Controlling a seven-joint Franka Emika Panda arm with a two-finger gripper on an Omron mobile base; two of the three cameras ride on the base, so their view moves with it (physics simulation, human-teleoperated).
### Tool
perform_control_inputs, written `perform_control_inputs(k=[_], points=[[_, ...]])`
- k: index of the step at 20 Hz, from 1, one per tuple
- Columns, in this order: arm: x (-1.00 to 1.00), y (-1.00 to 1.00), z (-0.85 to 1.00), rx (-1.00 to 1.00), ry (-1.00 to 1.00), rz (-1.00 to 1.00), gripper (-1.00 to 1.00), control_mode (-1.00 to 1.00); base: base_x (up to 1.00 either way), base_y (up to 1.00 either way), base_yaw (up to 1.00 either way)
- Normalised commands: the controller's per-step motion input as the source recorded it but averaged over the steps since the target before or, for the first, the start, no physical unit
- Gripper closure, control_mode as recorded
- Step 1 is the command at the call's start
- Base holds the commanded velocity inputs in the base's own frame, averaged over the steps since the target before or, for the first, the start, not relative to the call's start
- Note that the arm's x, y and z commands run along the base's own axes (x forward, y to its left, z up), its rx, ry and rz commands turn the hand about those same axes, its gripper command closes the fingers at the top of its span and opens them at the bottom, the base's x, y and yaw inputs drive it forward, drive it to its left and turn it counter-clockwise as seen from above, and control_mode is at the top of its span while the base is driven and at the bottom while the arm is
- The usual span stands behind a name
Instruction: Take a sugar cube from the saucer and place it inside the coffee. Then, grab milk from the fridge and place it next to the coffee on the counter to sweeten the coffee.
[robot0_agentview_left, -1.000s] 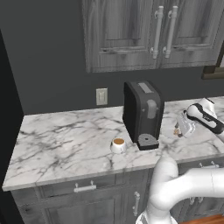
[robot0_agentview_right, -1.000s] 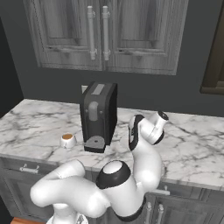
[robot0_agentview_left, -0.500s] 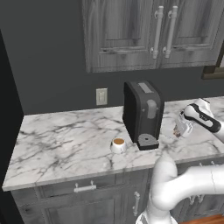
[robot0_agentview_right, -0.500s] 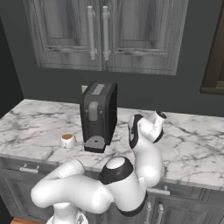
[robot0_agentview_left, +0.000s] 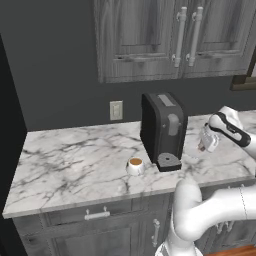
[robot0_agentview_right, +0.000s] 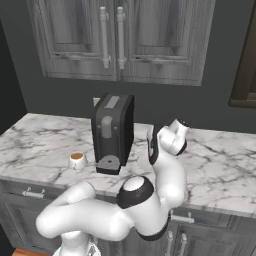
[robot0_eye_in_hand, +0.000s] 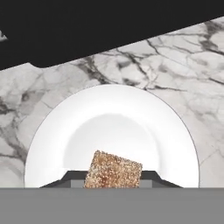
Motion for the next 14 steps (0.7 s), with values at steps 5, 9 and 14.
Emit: perform_control_inputs(k=[5, 9, 14], points=[[-0.62, 0.34, 0.40, -0.03, -0.07, 0.02, 1.00, -1.00, 0.00, 0.00, 0.00], [-0.91, 0.67, 0.42, -0.08, -0.11, 0.05, 1.00, -1.00, 0.00, 0.00, 0.00], [-1.00, 0.83, 0.37, -0.11, -0.08, 0.08, 1.00, -1.00, 0.00, 0.00, 0.00]])
